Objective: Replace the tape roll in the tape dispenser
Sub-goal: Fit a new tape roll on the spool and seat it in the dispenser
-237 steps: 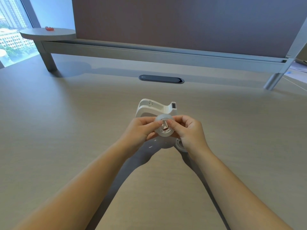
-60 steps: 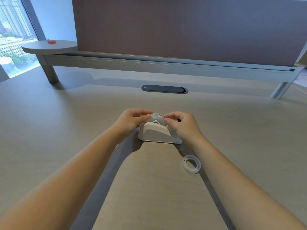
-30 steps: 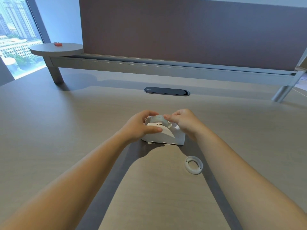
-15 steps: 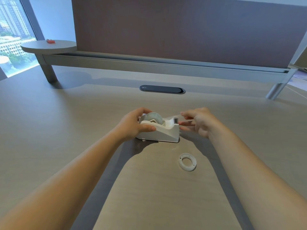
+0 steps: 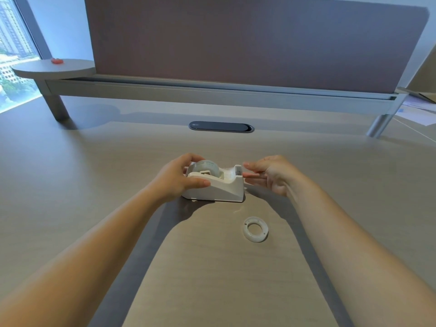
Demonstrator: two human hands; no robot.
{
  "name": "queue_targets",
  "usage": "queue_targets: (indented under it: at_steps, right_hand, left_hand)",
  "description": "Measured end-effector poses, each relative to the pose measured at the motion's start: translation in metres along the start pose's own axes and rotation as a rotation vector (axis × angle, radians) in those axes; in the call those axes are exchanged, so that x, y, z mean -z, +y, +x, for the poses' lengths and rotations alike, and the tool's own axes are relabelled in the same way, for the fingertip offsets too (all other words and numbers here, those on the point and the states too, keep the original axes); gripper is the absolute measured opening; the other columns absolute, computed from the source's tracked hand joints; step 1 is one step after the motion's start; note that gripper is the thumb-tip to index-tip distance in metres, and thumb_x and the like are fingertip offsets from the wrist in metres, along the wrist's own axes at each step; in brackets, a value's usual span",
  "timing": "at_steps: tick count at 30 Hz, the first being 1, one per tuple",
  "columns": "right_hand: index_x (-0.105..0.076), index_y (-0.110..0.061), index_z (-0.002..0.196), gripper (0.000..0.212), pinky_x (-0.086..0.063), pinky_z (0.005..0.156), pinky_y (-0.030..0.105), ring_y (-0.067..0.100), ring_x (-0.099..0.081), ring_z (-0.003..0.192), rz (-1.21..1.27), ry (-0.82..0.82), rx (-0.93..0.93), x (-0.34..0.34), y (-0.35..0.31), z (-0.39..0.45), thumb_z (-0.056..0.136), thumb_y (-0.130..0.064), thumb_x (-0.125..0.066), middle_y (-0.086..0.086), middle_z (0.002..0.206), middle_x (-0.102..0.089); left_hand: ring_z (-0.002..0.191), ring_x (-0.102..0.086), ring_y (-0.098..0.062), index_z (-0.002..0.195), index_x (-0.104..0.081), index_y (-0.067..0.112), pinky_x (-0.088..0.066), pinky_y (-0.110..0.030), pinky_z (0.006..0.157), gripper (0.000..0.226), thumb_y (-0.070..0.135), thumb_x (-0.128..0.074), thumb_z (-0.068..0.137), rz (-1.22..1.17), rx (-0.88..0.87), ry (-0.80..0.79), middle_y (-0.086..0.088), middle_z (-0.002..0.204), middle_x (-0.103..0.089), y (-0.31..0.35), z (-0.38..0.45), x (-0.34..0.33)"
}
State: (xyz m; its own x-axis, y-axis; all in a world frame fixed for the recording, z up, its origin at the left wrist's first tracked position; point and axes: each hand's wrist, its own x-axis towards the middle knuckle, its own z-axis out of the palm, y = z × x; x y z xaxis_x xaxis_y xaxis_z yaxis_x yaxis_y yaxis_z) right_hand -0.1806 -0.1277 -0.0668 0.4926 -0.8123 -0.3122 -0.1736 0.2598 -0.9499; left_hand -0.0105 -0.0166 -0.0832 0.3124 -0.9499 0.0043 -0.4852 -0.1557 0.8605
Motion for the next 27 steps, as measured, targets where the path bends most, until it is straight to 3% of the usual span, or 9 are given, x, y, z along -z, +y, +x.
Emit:
queue_targets:
  at_steps: [5, 10, 13, 16, 18, 24, 27]
  right_hand:
    - [-0.046, -0.008, 0.071, 0.020, -0.055, 0.044, 0.020, 0.015, -0.065, 0.052, 0.061, 0.040, 0.012, 0.001, 0.007, 0.001, 0.073, 0.004, -0.062, 0.012, 0.070, -0.060]
    - [-0.038, -0.013, 0.058, 0.033, -0.054, 0.064, 0.030, 0.026, -0.062, 0.074, -0.052, 0.162, 0.093, -0.004, 0.020, 0.002, 0.074, -0.004, -0.065, 0.008, 0.067, -0.058]
    - [-0.036, -0.015, 0.058, 0.035, -0.057, 0.058, 0.028, 0.028, -0.064, 0.074, -0.053, 0.218, 0.128, -0.008, 0.028, 0.001, 0.074, -0.008, -0.065, 0.013, 0.073, -0.059]
    - [-0.038, -0.015, 0.061, 0.032, -0.055, 0.084, 0.046, 0.036, -0.065, 0.086, -0.011, 0.206, 0.120, -0.011, 0.037, 0.001, 0.073, -0.010, -0.067, 0.022, 0.084, -0.063]
    - [-0.040, -0.015, 0.064, 0.029, -0.051, 0.091, 0.050, 0.035, -0.064, 0.089, -0.031, 0.198, 0.109, -0.010, 0.042, 0.000, 0.071, -0.012, -0.069, 0.020, 0.085, -0.062]
    - [-0.048, -0.014, 0.071, 0.020, -0.054, 0.084, 0.045, 0.031, -0.060, 0.087, -0.108, 0.222, 0.137, -0.010, 0.041, 0.002, 0.072, -0.006, -0.066, 0.010, 0.081, -0.056]
    - [-0.053, -0.010, 0.082, 0.009, -0.052, 0.077, 0.035, 0.024, -0.056, 0.090, -0.187, 0.304, 0.228, -0.011, 0.032, -0.007, 0.078, -0.011, -0.061, 0.002, 0.083, -0.055]
  left_hand:
    - [0.102, -0.051, -0.024, 0.102, -0.047, 0.028, -0.048, -0.041, 0.089, 0.038, 0.019, -0.066, 0.071, -0.013, 0.005, -0.006, -0.002, 0.108, -0.052, 0.000, 0.000, 0.000]
    - [0.102, -0.051, -0.024, 0.108, -0.049, 0.024, -0.048, -0.042, 0.089, 0.042, 0.019, -0.067, 0.071, -0.013, 0.002, 0.009, -0.003, 0.109, -0.053, -0.001, -0.001, 0.000]
    - [0.101, -0.051, -0.023, 0.104, -0.049, 0.027, -0.047, -0.040, 0.088, 0.040, 0.018, -0.068, 0.071, -0.022, -0.005, 0.020, -0.002, 0.108, -0.053, -0.001, -0.002, -0.001]
    - [0.101, -0.051, -0.023, 0.101, -0.047, 0.031, -0.048, -0.041, 0.089, 0.038, 0.019, -0.068, 0.071, -0.036, -0.012, 0.026, -0.003, 0.108, -0.053, -0.003, -0.002, -0.002]
    - [0.102, -0.051, -0.023, 0.101, -0.046, 0.031, -0.048, -0.041, 0.090, 0.038, 0.020, -0.067, 0.071, -0.034, -0.013, 0.023, -0.002, 0.108, -0.053, -0.003, -0.003, -0.003]
    - [0.102, -0.050, -0.021, 0.111, -0.048, 0.026, -0.045, -0.034, 0.085, 0.044, 0.019, -0.067, 0.072, -0.049, -0.015, 0.036, -0.001, 0.109, -0.052, -0.003, -0.003, -0.004]
    - [0.115, -0.046, -0.025, 0.120, -0.044, 0.025, -0.043, -0.037, 0.093, 0.051, 0.021, -0.065, 0.073, 0.012, -0.008, 0.021, -0.004, 0.119, -0.051, -0.001, -0.005, -0.004]
